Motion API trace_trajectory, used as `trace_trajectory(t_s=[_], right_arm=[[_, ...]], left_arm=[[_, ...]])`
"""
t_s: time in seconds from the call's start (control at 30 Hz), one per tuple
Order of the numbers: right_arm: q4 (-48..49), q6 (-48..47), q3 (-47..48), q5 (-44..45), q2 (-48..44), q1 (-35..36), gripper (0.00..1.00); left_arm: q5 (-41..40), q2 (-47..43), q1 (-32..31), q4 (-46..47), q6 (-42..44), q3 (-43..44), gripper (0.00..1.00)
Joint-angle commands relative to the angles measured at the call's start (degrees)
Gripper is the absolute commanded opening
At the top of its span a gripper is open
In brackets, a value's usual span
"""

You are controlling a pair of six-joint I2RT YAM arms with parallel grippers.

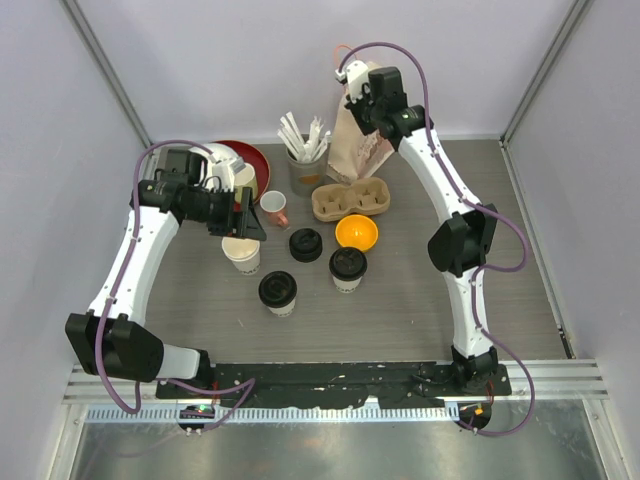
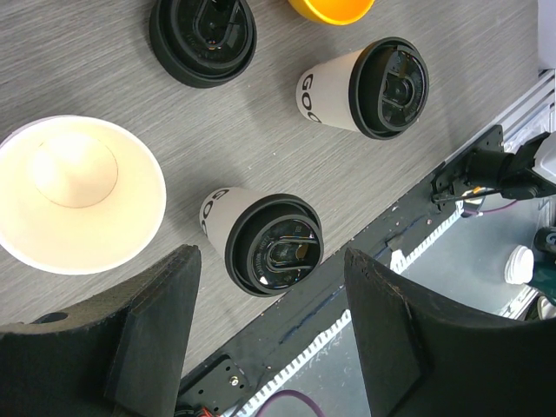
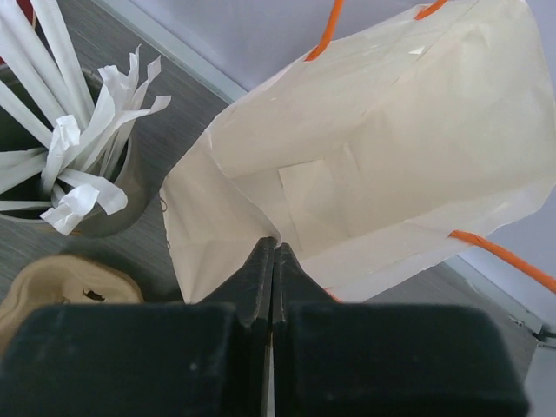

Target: Pack the takeout coffee

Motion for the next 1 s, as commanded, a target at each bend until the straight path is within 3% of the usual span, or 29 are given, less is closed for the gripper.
trace_trajectory(t_s=[0.0,0.23,0.47,0.73,0.97], right_arm=[[0.14,-0.68,-0.85,7.34,-4.6,0.22,0.01],[7.26,-1.47,-0.94,34.86,-6.97,-1.01,0.01],[6.74,-3.32,-3.92,46.75,-12.68,-1.98,0.01],[-0.98,2.3,-12.01,48.09,-22.77,-1.98,0.01],[-24.94,12.22,-16.48,46.51,-31.73,0.03,0.01]], left_arm=[[0.42,-1.46,0.45,1.42,0.91,0.42,0.71],[1.21,-1.73,0.45,1.42,0.91,0.15,0.71],[1.74,-2.34,0.45,1.25,1.26,0.06,0.71],[2.88,-3.04,0.45,1.16,1.35,0.33,0.71],[3.94,-3.4,0.45,1.07,1.44,0.33,0.71]])
